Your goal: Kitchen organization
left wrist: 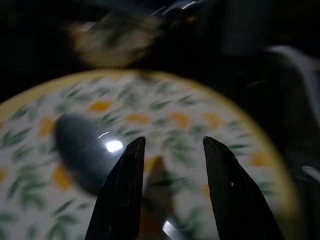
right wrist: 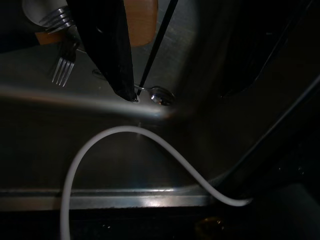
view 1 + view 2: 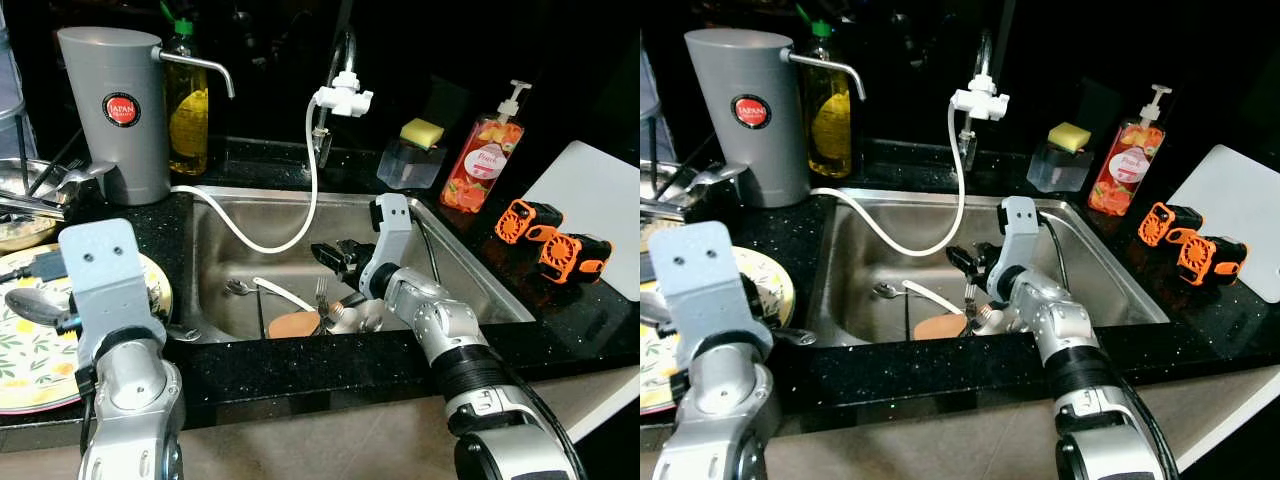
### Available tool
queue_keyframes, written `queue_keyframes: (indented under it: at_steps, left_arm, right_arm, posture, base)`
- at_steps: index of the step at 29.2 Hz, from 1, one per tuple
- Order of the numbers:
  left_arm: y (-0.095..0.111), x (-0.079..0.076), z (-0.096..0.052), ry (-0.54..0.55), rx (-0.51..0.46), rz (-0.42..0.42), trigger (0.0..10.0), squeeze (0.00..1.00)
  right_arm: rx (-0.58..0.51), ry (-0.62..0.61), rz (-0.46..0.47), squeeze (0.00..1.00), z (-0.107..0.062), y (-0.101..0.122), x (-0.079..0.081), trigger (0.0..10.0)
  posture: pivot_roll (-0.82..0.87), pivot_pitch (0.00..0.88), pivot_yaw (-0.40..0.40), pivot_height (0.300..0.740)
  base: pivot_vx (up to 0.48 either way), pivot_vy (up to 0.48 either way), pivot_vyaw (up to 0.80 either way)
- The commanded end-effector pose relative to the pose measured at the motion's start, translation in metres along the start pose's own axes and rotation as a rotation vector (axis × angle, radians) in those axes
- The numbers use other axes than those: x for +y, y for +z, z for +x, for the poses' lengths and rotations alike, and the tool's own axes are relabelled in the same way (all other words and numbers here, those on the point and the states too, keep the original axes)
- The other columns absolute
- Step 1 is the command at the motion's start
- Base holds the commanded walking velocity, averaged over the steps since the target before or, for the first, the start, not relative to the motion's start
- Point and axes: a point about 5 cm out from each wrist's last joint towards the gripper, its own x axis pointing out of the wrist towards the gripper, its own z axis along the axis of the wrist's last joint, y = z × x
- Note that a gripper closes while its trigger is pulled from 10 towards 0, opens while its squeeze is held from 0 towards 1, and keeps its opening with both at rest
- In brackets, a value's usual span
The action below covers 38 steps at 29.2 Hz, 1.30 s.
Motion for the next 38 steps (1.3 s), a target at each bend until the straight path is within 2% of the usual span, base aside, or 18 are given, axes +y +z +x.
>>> queue_keyframes:
  at_steps: [1, 6, 10, 13, 19, 21, 23, 24, 31, 34, 38]
  left_arm:
    - [-0.005, 0.015, 0.002, 0.115, 0.038, -0.008, 10.0, 0.00]
    - [-0.014, 0.034, 0.005, 0.227, 0.103, -0.034, 10.0, 0.00]
    - [-0.022, 0.039, 0.008, 0.252, 0.139, -0.014, 10.0, 0.00]
    - [-0.026, 0.033, 0.020, 0.194, 0.211, -0.019, 10.0, 0.00]
    - [-0.020, 0.029, 0.037, 0.125, 0.229, -0.018, 10.0, 0.00]
    - [-0.015, 0.025, 0.053, 0.061, 0.239, 0.014, 10.0, 0.00]
    - [-0.013, 0.022, 0.058, 0.034, 0.244, 0.030, 10.0, 0.00]
    - [-0.010, 0.013, 0.064, -0.043, 0.264, 0.040, 10.0, 0.00]
    - [-0.009, -0.004, 0.073, -0.156, 0.344, 0.034, 10.0, 0.00]
    - [-0.013, -0.004, 0.081, -0.176, 0.398, 0.043, 10.0, 0.00]
    - [-0.012, -0.003, 0.084, -0.176, 0.388, 0.054, 10.0, 0.00]
  right_arm:
    - [0.012, -0.001, -0.016, 0.00, -0.001, 0.000, -0.003, 10.0]
    - [0.022, 0.004, -0.021, 0.00, 0.001, 0.000, -0.003, 10.0]
    - [0.025, 0.012, -0.021, 0.00, 0.003, 0.000, -0.001, 10.0]
    - [0.016, 0.023, -0.019, 0.00, 0.005, 0.002, 0.002, 10.0]
    - [0.006, 0.019, -0.014, 0.00, 0.004, 0.002, 0.002, 10.0]
    - [-0.001, 0.001, -0.011, 0.00, 0.001, 0.001, -0.001, 10.0]
    - [-0.003, -0.006, -0.010, 0.00, -0.001, 0.001, -0.002, 10.0]
    - [-0.010, -0.030, -0.007, 0.00, -0.006, 0.000, -0.007, 10.0]
    - [-0.029, -0.081, -0.008, 0.00, -0.016, 0.002, -0.017, 10.0]
    - [-0.038, -0.107, -0.011, 0.00, -0.021, 0.003, -0.021, 10.0]
    - [-0.041, -0.115, -0.011, 0.00, -0.024, 0.003, -0.023, 10.0]
  posture:
    - [0.30, 0.102, -0.204, 0.740]
    - [0.31, 0.104, -0.213, 0.740]
    - [0.32, 0.103, -0.227, 0.740]
    - [0.31, 0.094, -0.214, 0.740]
    - [0.30, 0.086, -0.190, 0.740]
    - [0.28, 0.079, -0.163, 0.740]
    - [0.28, 0.079, -0.159, 0.740]
    - [0.25, 0.076, -0.130, 0.740]
    - [0.21, 0.074, -0.092, 0.740]
    - [0.20, 0.072, -0.079, 0.740]
    - [0.19, 0.073, -0.076, 0.740]
  base:
    - [0.000, 0.000, 0.00]
    - [0.000, 0.000, 0.00]
    - [0.000, 0.000, 0.00]
    - [0.000, 0.000, 0.00]
    - [0.000, 0.000, 0.00]
    - [0.000, 0.000, 0.00]
    - [0.000, 0.000, 0.00]
    - [0.000, 0.000, 0.00]
    - [0.000, 0.000, 0.00]
    - [0.000, 0.000, 0.00]
    - [0.000, 0.000, 0.00]
